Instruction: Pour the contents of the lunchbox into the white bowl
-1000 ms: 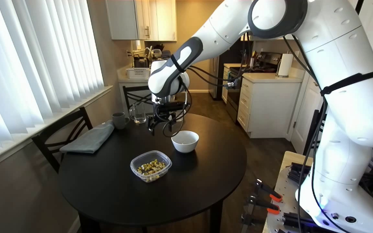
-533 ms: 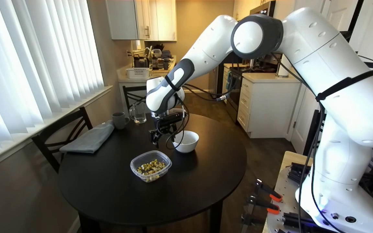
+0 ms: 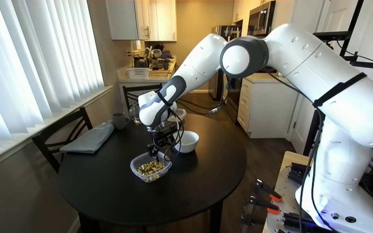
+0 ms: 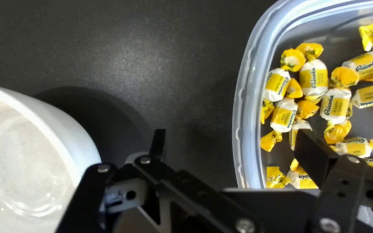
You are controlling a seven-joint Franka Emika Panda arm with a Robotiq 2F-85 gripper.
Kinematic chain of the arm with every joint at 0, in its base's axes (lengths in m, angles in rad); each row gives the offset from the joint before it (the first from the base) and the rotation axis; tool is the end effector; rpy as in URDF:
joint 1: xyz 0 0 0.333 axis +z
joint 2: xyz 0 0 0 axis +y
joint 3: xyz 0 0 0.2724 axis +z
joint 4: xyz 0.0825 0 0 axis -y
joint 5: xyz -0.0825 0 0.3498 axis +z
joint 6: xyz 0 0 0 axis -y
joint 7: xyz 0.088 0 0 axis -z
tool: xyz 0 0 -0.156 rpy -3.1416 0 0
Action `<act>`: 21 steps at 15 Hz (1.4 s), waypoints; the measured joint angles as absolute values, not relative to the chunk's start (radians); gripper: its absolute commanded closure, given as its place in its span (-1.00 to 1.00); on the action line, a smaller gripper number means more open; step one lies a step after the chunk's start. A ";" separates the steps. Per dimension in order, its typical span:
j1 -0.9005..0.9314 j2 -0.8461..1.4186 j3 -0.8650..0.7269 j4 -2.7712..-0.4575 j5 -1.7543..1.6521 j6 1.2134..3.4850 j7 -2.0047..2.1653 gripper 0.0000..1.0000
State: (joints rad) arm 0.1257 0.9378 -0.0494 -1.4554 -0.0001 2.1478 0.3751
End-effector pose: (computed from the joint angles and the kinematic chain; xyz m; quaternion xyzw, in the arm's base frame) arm 0.6127 0.0482 0.0553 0.9824 -0.1402 -0.1141 0.0478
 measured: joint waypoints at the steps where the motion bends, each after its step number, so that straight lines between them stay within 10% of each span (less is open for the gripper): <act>1: 0.132 0.948 -0.050 -1.441 -0.008 2.139 0.375 -0.33; 10: 0.150 0.986 -0.054 -1.385 -0.021 2.124 0.375 0.86; 21: 0.160 0.932 -0.056 -1.406 -0.021 2.161 0.373 0.93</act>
